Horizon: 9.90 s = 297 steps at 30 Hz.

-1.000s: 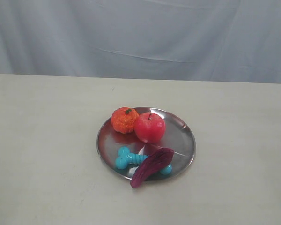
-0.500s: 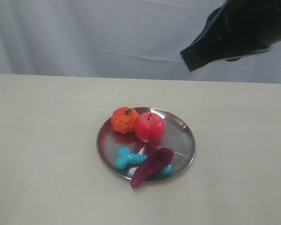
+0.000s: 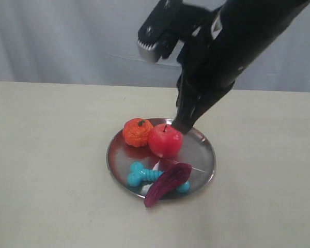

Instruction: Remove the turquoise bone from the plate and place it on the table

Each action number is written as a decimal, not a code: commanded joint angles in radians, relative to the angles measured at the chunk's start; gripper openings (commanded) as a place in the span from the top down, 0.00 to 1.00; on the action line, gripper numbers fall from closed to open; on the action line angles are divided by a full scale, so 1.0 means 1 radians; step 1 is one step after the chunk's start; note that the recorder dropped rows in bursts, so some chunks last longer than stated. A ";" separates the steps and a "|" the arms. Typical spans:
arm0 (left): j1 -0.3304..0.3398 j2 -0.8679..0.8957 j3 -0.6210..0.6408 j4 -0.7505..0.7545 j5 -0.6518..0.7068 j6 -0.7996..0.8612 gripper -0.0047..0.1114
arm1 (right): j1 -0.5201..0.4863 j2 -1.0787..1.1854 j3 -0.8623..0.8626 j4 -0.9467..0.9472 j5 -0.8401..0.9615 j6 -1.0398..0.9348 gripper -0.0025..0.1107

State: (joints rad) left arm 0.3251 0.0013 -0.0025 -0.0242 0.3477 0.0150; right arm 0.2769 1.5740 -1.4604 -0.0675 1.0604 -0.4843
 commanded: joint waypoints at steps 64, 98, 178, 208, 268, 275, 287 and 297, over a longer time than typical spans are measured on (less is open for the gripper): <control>0.003 -0.001 0.003 -0.001 -0.005 -0.004 0.96 | 0.006 0.588 -0.050 0.146 -0.412 -0.208 0.98; 0.003 -0.001 0.003 -0.001 -0.005 -0.004 0.96 | -0.075 0.347 -0.050 0.025 -0.627 -0.124 0.64; 0.003 -0.001 0.003 -0.001 -0.005 -0.004 0.96 | -0.554 0.329 -0.086 -0.024 -0.204 0.412 0.98; 0.003 -0.001 0.003 -0.001 -0.005 -0.004 0.96 | -0.552 0.502 -0.015 0.197 -0.291 0.333 0.51; 0.003 -0.001 0.003 -0.001 -0.005 -0.004 0.96 | -0.552 -1.483 0.753 0.182 -0.740 0.389 0.98; 0.003 -0.001 0.003 -0.001 -0.005 -0.004 0.96 | -0.554 -1.547 0.753 0.169 -0.740 0.386 0.98; 0.003 -0.001 0.003 -0.001 -0.005 -0.004 0.96 | -0.554 -1.574 0.893 0.171 -0.749 0.501 0.98; 0.003 -0.001 0.003 -0.001 -0.005 -0.004 0.96 | -0.554 -1.574 1.091 0.149 -0.767 0.544 0.98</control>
State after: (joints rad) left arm 0.3251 0.0013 -0.0025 -0.0242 0.3477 0.0150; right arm -0.2720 0.0036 -0.4138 0.1075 0.3060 0.0540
